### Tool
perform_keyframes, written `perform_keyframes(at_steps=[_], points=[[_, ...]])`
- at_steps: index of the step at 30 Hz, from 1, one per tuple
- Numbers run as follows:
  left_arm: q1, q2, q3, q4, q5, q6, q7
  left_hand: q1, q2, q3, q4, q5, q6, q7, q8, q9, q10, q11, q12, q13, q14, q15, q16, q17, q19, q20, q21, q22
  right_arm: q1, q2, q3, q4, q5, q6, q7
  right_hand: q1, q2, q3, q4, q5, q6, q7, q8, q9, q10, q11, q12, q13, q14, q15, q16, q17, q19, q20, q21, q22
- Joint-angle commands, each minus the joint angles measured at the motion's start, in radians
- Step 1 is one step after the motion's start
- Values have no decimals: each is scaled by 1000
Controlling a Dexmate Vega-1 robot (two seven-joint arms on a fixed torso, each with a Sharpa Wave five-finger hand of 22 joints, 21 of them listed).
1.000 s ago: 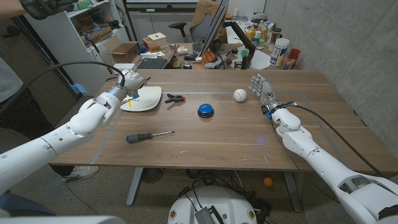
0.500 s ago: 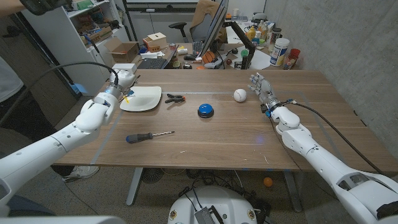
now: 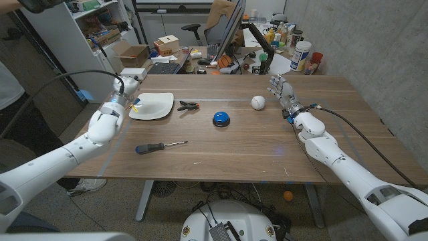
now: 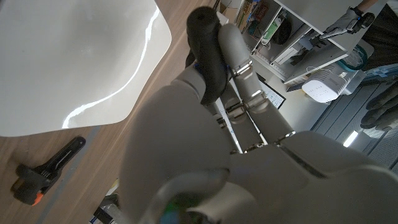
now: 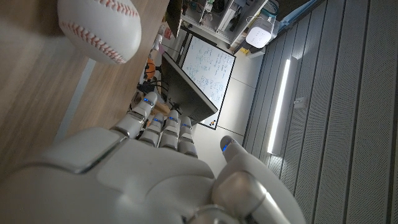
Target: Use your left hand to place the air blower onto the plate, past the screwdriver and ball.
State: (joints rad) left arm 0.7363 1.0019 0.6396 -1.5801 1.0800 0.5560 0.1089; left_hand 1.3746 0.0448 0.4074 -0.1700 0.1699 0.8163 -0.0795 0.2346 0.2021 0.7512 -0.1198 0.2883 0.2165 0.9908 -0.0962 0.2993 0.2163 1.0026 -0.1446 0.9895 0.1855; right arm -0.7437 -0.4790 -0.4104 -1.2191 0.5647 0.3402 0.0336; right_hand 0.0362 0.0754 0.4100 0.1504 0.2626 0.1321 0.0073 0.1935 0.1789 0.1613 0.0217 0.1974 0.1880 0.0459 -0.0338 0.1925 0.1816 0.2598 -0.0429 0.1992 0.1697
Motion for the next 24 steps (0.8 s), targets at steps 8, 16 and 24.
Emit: perform_keyframes(at_steps=[8, 16, 24], points=[[-37, 27, 72, 84, 26, -79, 162, 12, 3, -6, 2, 6, 33, -4, 9, 5, 14, -7, -2, 4, 130, -145, 0, 7, -73, -36, 12, 1, -14, -17, 12, -37, 3, -8, -13, 0, 42, -2, -4, 3, 14, 0, 0, 4, 11, -1, 4, 5, 14, -26, 2, 2, 7, -32, -2, 4], [-133, -64, 132, 194, 30, -158, 202, 14, 1, -9, 3, 6, 45, -6, 9, 5, 28, -11, 1, 4, 134, -146, 2, 9, -81, -35, 15, 1, -1, -13, 4, -35, -8, -14, -15, -1, 42, -3, -4, 3, 14, 0, 0, 4, 11, 1, 4, 5, 16, -26, 2, 2, 7, -31, -2, 4], [-232, -152, 212, 344, 42, -204, 245, 15, 0, -11, 4, 6, 55, -8, 10, 5, 34, -11, 0, 4, 134, -145, 2, 10, -85, -34, 18, 0, -7, -23, 5, -50, -13, -33, -31, -1, 41, -3, -4, 3, 15, 1, 0, 4, 12, 0, 4, 5, 19, -26, 2, 2, 7, -31, -2, 4]])
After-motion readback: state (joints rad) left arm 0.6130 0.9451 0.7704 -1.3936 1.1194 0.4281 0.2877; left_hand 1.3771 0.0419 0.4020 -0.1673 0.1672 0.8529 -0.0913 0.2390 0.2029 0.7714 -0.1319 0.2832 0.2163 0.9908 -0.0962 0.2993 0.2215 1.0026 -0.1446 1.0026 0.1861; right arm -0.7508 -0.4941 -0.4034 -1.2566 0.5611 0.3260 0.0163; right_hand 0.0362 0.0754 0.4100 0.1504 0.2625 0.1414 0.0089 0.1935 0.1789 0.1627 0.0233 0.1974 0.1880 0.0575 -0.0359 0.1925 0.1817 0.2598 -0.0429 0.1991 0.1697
